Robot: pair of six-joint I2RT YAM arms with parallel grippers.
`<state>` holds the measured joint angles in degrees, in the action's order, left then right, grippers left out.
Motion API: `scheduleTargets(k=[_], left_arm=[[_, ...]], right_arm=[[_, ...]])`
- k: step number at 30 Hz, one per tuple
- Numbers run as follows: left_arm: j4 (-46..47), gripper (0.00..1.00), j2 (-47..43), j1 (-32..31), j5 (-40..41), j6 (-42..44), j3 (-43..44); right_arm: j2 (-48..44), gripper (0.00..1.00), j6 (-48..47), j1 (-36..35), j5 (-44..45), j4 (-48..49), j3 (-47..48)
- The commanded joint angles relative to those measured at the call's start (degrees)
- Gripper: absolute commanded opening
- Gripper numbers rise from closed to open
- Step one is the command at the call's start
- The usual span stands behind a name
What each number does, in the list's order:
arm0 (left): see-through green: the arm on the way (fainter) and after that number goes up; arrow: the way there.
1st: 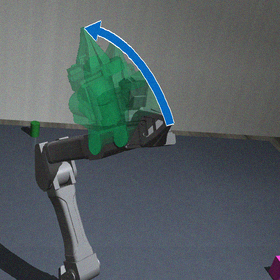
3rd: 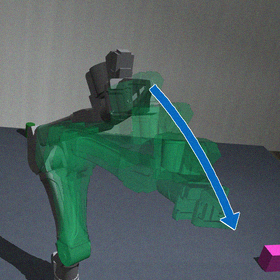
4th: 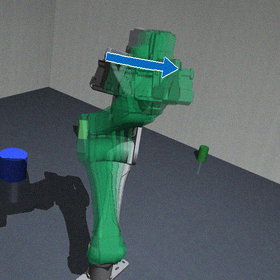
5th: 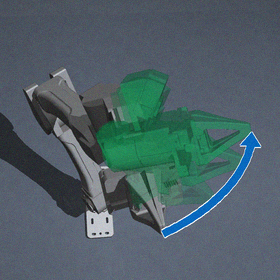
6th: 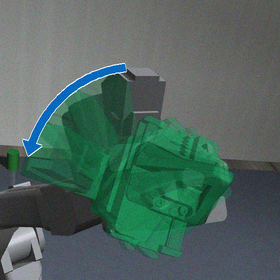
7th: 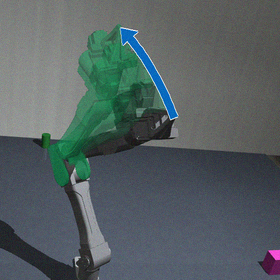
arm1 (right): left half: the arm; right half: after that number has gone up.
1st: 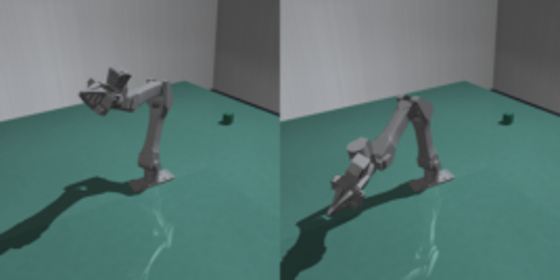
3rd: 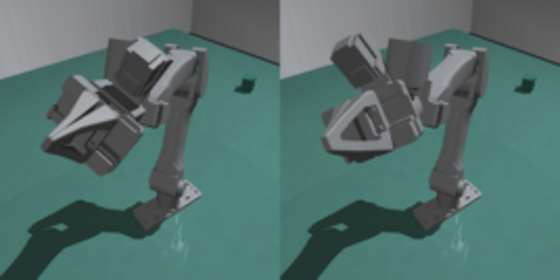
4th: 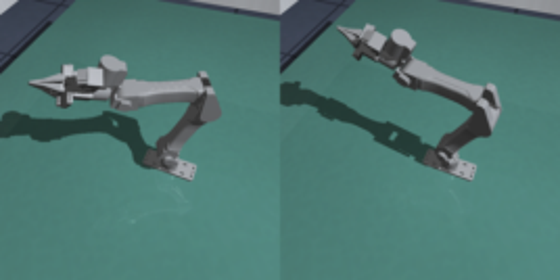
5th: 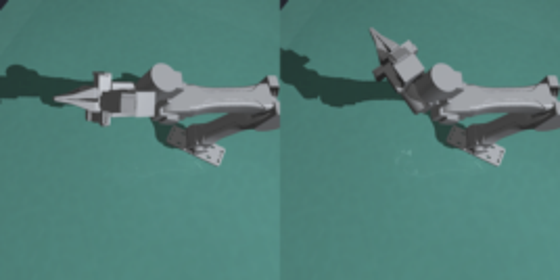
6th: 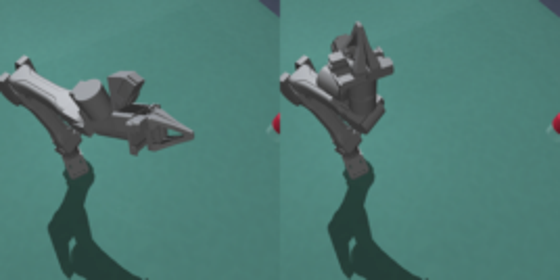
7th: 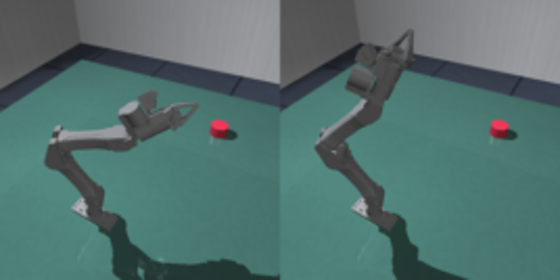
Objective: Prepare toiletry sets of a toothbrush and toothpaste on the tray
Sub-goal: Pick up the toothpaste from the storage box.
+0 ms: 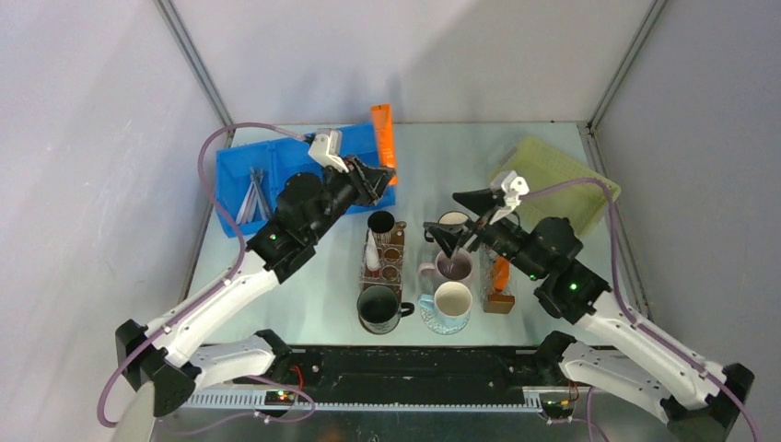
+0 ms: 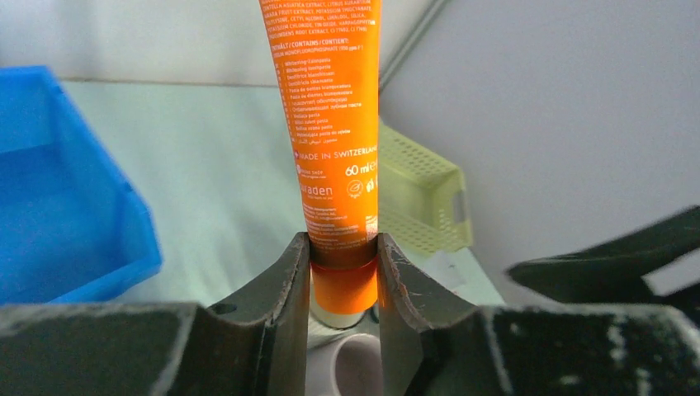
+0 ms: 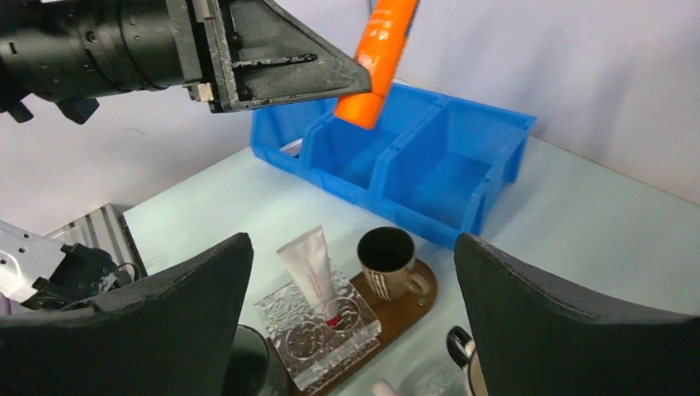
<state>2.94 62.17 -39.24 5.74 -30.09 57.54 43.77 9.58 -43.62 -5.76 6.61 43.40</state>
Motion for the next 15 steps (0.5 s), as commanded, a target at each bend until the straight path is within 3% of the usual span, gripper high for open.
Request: scheduleTargets(k=[1, 15], left_arm=[[12.0, 0.00, -2.3, -4.7, 2.9, -1.7, -0.7], [22.6, 0.00, -2.4, -15.1, 6.8, -0.2, -2.5]], right_arm=[[3.2, 0.94, -2.4, -3.4, 3.1, 12.2, -0.1], [10.8, 0.85, -14.1, -8.1, 11.9, 30.6, -2.9]])
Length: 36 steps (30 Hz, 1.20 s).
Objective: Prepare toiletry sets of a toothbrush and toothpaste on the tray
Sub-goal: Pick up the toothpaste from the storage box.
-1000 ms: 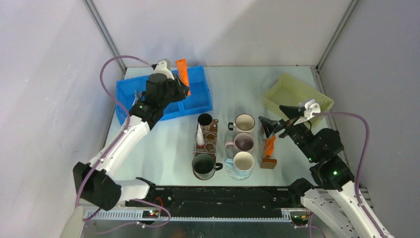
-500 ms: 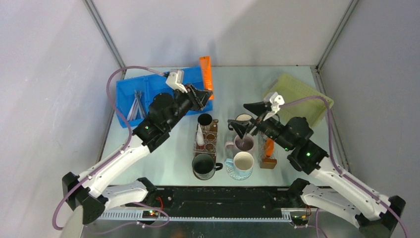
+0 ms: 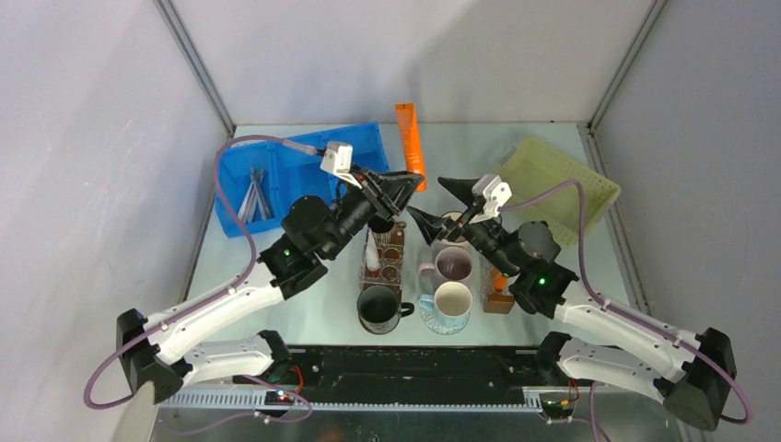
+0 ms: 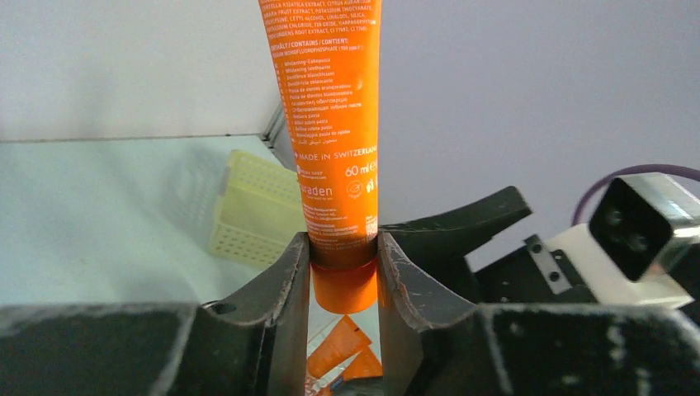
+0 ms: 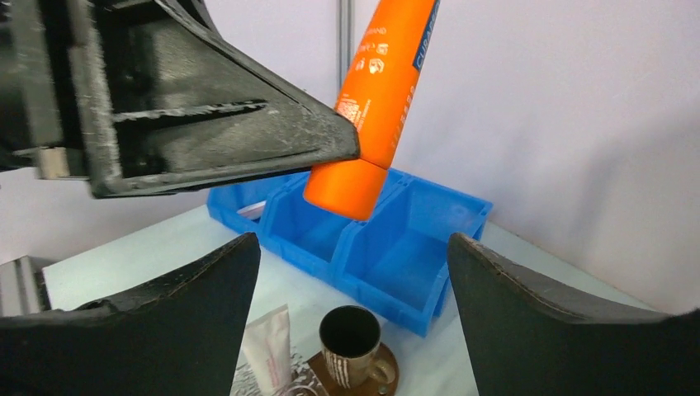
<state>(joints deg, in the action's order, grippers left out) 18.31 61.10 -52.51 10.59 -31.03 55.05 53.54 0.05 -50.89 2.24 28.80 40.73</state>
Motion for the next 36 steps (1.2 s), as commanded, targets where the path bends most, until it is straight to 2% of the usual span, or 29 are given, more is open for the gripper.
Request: scheduleTargets(k=[1, 6, 15, 17, 20, 28, 30, 31, 32, 34, 35, 36], left_arm=[[7.5, 0.00, -1.2, -2.5, 2.1, 0.9, 0.0], [7.9, 0.00, -0.5, -4.7, 2.9, 2.5, 0.0], [7.5, 0.00, 0.7, -6.9, 4.2, 4.5, 0.0], [7.4, 0.00, 0.9, -7.2, 4.3, 4.8, 0.0], [6.4, 0.00, 0.9, -7.8, 4.5, 5.5, 0.5], [3.6, 0.01, -0.2, -8.0, 4.7, 6.0, 0.3], [2.9, 0.06, -0.6, -8.0, 4.6, 6.4, 0.5], [2.3, 0.15, -1.0, -8.0, 4.6, 6.6, 0.6], [1.9, 0.19, -1.3, -8.0, 4.5, 6.9, 0.8], [0.9, 0.36, -1.9, -8.0, 4.4, 7.7, 1.1], [0.3, 0.49, -2.2, -8.0, 4.4, 8.0, 1.2], [0.0, 0.54, -2.8, -8.0, 4.5, 8.7, 1.5]], right_arm=[[1.5, 0.83, -5.5, -1.0, 4.4, 8.9, -0.2], [2.0, 0.76, -8.3, -2.1, 5.4, 11.5, -0.2], [1.8, 0.71, -11.9, -3.8, 8.3, 14.1, -0.2], [1.8, 0.64, -12.3, -4.0, 8.4, 14.3, -0.2], [1.7, 0.48, -12.7, -4.2, 8.4, 14.3, -0.2], [0.8, 0.16, -12.9, -4.7, 8.3, 12.4, -0.2], [0.4, 0.04, -12.6, -4.7, 8.0, 12.1, -0.4], [0.0, 0.00, -12.3, -4.8, 7.8, 12.2, -0.8], [-0.2, 0.00, -12.1, -4.8, 7.7, 12.3, -0.9], [-1.0, 0.00, -11.4, -4.8, 7.3, 12.2, -1.4], [-1.5, 0.00, -10.9, -4.8, 7.1, 12.0, -1.5], [-2.0, 0.00, -10.6, -4.8, 6.9, 11.5, -1.6]])
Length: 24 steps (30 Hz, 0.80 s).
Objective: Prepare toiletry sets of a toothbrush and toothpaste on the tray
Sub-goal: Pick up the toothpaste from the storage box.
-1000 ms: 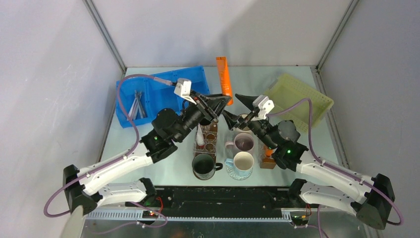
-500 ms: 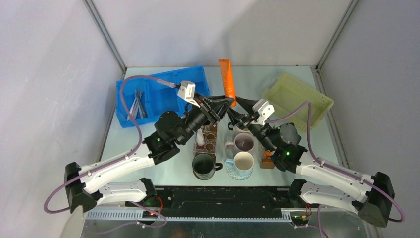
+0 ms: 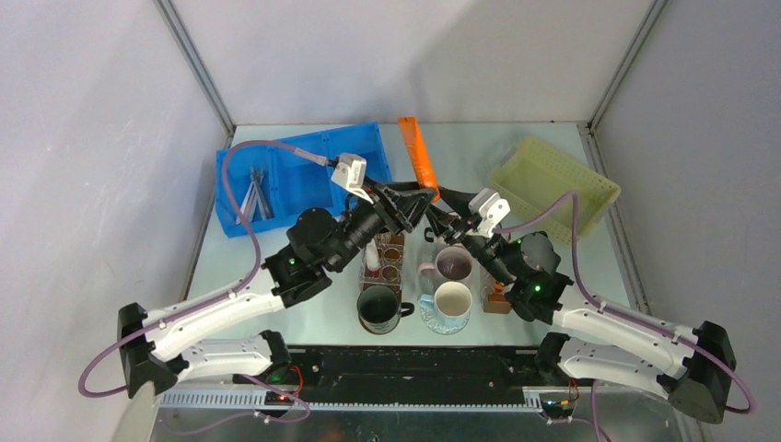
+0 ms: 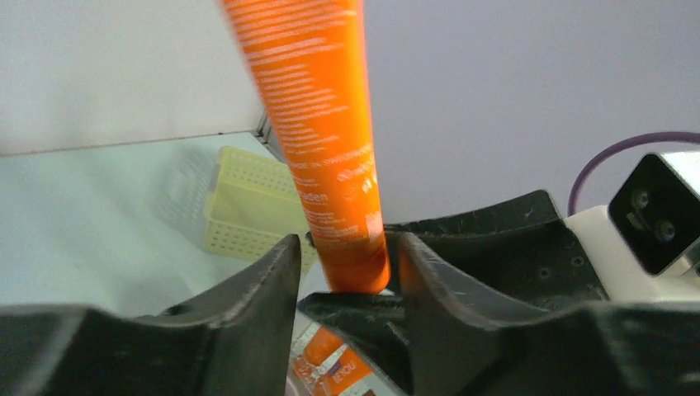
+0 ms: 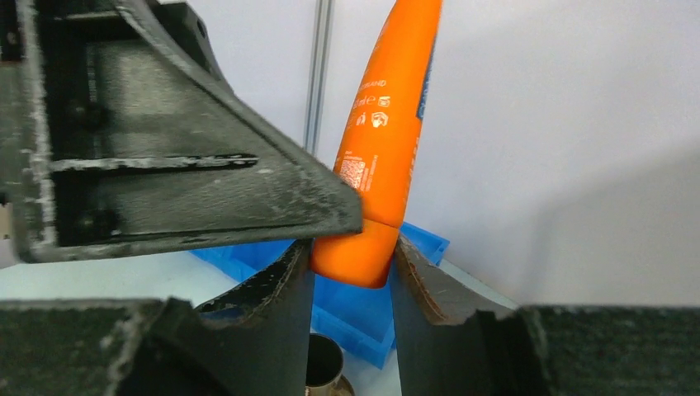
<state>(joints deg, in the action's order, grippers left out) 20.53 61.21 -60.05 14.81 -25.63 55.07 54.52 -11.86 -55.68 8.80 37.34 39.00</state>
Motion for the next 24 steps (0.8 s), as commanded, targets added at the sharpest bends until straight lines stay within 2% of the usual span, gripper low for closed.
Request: scheduleTargets(k=[1, 2, 3, 5, 7, 18, 20, 24], left_arm=[[-3.1, 0.65, -3.2, -0.4, 0.3, 3.7, 1.6], [-3.6, 0.70, -3.7, -0.4, 0.6, 4.4, 2.1], [-4.6, 0.80, -4.0, -0.4, 0.7, 4.8, 2.6], [-6.5, 0.91, -4.8, -0.3, 1.1, 5.8, 3.6], [-8.2, 0.96, -5.7, 0.1, 1.2, 6.8, 4.5], [-15.7, 0.99, -13.1, 8.2, -4.7, 4.9, 3.4], [-16.9, 0.99, -15.3, 11.3, -8.0, 4.8, 2.5], [-18.9, 0.99, -17.6, 20.1, -21.0, 4.3, 1.8]], right_arm=[[-3.2, 0.00, 1.9, 0.0, 0.0, 2.8, 0.0], [-3.8, 0.00, 2.2, 0.1, -0.3, 2.1, 0.0], [-4.0, 0.00, 2.8, 0.2, -0.7, 1.9, 0.0], [-4.9, 0.00, 3.9, 0.3, -2.2, 1.0, 0.0], [-5.7, 0.00, 5.6, 0.8, -3.8, 0.1, -0.1], [-9.0, 0.00, 21.4, 8.1, -12.9, -2.3, -0.2], [-9.5, 0.00, 25.2, 10.6, -16.0, -2.4, -0.2], [-10.0, 0.00, 33.2, 15.7, -22.5, -1.7, -0.2]])
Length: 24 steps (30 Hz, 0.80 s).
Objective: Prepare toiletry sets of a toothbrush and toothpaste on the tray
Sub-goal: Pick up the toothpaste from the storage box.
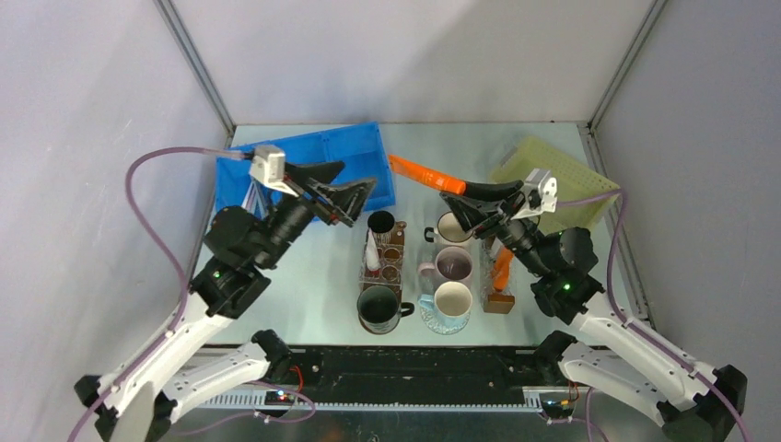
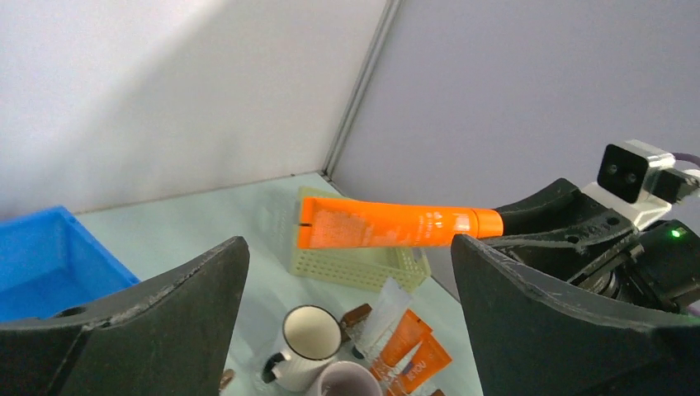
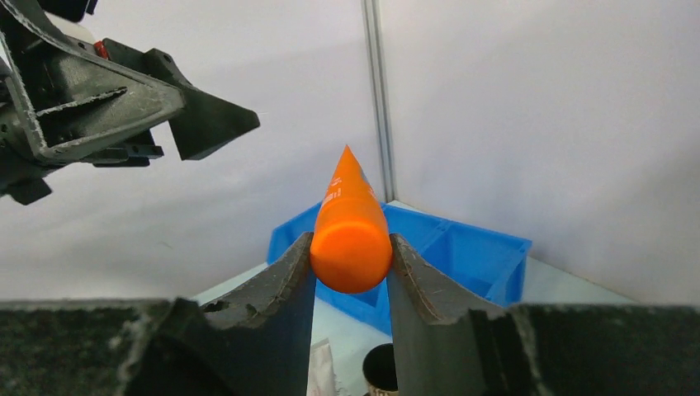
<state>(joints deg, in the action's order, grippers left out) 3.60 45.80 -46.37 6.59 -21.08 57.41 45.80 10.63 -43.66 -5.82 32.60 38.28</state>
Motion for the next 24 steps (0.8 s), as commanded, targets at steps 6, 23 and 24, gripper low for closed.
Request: scheduleTargets(k=[6, 23, 24], left_arm=[[-0.4, 0.97, -1.0, 13.6, -28.7, 1.3, 0.6], [13.1, 0.97, 8.8, 18.1, -52.8, 10.6, 3.1], [14.5, 0.95, 9.1, 18.1, -54.3, 10.6, 3.0]], right_arm=[[-2.7, 0.00, 19.0, 8.4, -14.3, 4.1, 0.5], [-5.4, 0.00, 32.3, 15.5, -24.7, 10.5, 0.5], [-5.4, 0.00, 32.4, 15.5, -25.1, 10.6, 0.5]])
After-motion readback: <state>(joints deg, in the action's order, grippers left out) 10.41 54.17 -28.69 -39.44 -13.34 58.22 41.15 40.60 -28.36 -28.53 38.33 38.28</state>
